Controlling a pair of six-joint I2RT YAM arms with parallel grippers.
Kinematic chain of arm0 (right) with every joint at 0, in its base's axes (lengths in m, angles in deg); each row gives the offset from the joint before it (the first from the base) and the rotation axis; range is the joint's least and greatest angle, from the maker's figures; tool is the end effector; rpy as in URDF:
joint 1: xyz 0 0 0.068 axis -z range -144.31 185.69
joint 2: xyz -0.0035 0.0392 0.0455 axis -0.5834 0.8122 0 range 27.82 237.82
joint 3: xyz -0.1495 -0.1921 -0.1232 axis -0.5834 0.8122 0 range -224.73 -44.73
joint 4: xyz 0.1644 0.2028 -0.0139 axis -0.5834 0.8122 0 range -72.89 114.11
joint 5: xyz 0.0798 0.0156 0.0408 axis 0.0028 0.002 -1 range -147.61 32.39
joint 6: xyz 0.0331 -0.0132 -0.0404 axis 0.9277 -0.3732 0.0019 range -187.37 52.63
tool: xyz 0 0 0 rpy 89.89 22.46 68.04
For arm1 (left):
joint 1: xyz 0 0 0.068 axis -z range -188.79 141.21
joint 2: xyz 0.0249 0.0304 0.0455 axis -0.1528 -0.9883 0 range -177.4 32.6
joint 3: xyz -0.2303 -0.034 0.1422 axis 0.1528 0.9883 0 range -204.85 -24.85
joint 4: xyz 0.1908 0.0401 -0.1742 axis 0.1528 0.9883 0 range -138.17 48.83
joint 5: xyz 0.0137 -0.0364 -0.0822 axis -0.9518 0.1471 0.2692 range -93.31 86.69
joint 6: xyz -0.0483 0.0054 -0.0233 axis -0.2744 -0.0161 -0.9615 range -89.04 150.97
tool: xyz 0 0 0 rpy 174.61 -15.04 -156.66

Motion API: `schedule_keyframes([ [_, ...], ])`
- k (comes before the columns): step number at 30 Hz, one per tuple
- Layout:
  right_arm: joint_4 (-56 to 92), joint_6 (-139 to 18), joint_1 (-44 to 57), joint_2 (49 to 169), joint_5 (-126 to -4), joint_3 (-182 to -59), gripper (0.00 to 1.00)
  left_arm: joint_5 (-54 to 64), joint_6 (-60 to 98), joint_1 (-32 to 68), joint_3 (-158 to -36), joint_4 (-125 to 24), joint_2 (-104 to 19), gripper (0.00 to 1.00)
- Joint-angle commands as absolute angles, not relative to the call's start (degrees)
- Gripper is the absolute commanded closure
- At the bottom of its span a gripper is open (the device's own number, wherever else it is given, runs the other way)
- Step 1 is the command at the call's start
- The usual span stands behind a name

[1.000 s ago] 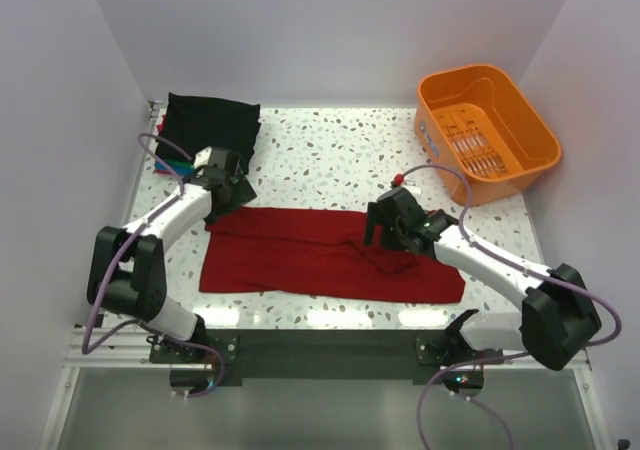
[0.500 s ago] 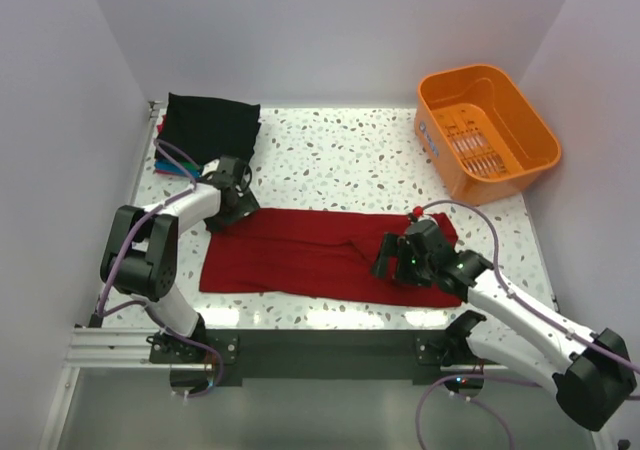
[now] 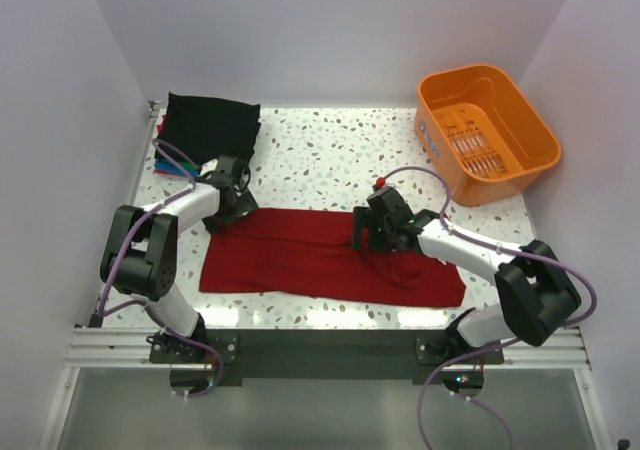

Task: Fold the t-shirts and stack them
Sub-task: Fold the tshirt

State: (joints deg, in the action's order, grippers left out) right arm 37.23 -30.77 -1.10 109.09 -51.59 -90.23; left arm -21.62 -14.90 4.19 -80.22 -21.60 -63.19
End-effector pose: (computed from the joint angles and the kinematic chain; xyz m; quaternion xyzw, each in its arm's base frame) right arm 0.2226 0.1618 0.1893 0.0138 0.9547 0.1347 0.2648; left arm 0.3087 -0.0597 0.1638 -0.3042 0.9189 0.0390 0.2481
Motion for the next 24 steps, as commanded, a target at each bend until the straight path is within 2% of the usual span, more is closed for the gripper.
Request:
schedule_keyframes([
  [1,36.1,-32.9,-1.0,110.6,-46.6,-92.4,0.08,-23.1,-14.9,3.5,-79.4,-22.5,-62.2,0.0],
  [4,35.7,-33.4,-1.0,111.8,-46.3,-92.4,0.15,-23.1,-15.0,3.5,-79.4,-22.4,-62.2,0.0],
  [8,34.6,-32.7,-0.8,111.9,-47.4,-91.1,0.31,-23.0,-15.2,3.5,-79.2,-22.6,-61.7,0.0],
  [9,33.0,-32.7,-0.7,111.8,-49.7,-90.7,0.39,-23.0,-15.2,3.6,-79.1,-22.6,-61.8,0.0],
  [11,31.9,-32.0,-0.8,111.3,-51.3,-89.7,0.47,-23.3,-15.1,3.5,-79.2,-22.4,-61.8,0.0],
  [12,31.7,-31.9,-0.8,110.6,-52.0,-89.6,0.55,-23.4,-15.2,3.5,-79.2,-22.4,-61.8,0.0],
  [14,32.0,-31.6,-0.8,109.4,-52.7,-89.2,0.65,-23.6,-15.2,3.5,-79.3,-22.2,-61.7,0.0],
  [15,31.8,-31.6,-0.8,107.7,-53.5,-88.9,0.75,-23.6,-15.2,3.5,-79.3,-22.2,-61.7,0.0],
  [17,32.1,-31.3,-0.8,106.3,-55.3,-88.0,0.85,-23.7,-15.3,3.5,-79.3,-22.1,-61.7,0.0],
  [18,32.8,-31.2,-0.7,105.8,-55.6,-87.7,0.95,-23.6,-15.4,3.5,-79.5,-22.0,-61.8,0.0],
  [19,32.8,-31.2,-0.8,105.2,-55.8,-87.0,0.99,-23.6,-15.4,3.5,-79.4,-22.0,-61.8,0.0],
  [24,31.9,-30.2,-1.0,105.0,-57.4,-85.4,1.0,-23.6,-15.4,3.5,-79.7,-21.7,-61.4,0.0],
])
